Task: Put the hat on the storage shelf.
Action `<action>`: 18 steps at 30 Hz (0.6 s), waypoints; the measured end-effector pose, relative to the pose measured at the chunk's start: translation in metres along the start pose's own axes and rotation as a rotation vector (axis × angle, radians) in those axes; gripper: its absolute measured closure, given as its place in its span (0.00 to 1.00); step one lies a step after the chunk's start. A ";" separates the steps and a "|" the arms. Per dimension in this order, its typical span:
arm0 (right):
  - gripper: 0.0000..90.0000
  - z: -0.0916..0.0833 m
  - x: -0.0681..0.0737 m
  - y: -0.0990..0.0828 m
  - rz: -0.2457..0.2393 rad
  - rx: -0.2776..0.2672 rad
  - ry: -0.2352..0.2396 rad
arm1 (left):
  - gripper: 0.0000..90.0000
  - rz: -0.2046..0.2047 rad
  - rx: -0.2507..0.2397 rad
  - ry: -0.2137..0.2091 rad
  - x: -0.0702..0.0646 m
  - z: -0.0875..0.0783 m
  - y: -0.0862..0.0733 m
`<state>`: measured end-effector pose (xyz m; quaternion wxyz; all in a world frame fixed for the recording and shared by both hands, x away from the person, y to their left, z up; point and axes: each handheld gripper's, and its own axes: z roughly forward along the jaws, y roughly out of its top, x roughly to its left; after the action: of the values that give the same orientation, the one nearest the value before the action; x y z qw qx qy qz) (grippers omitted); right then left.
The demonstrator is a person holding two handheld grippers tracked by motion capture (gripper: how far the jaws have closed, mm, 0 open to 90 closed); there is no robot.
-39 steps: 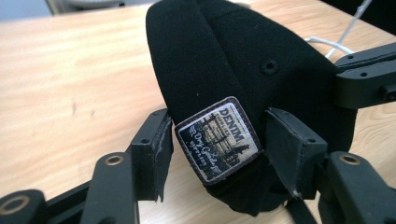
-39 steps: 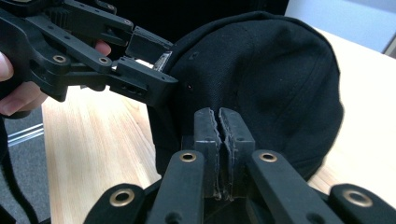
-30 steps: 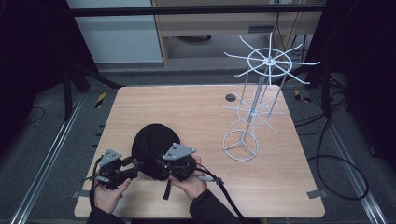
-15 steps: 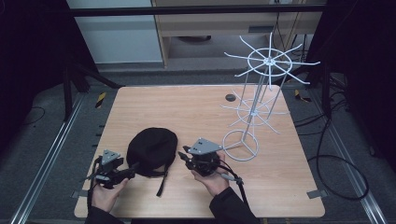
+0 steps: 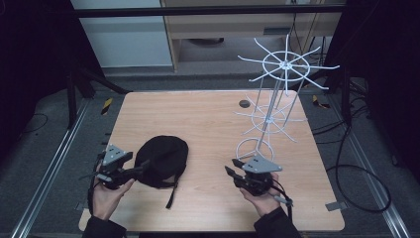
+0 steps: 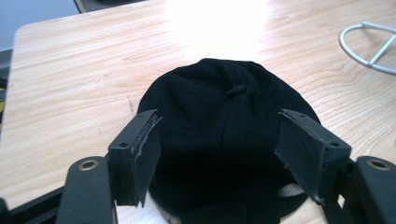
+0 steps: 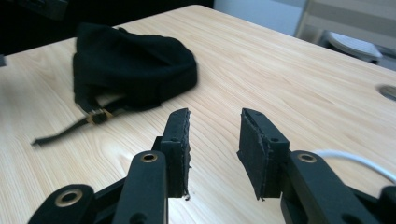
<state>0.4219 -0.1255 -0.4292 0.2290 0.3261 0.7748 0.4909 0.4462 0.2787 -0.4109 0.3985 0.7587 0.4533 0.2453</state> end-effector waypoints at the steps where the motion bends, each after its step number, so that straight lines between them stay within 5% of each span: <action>1: 0.70 -0.006 -0.003 -0.004 0.007 -0.002 -0.011 | 0.34 0.008 0.012 -0.006 0.000 0.003 0.003; 12: 0.67 -0.059 -0.038 -0.045 0.100 -0.001 -0.124 | 0.41 0.051 0.127 -0.020 -0.008 0.048 0.018; 18: 0.65 -0.070 -0.059 -0.060 0.135 0.026 -0.187 | 0.57 0.038 0.209 -0.024 -0.008 0.065 0.013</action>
<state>0.3982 -0.2292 -0.4531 0.2623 0.4247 0.7327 0.4626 0.4961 0.2439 -0.4368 0.3178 0.8075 0.4570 0.1952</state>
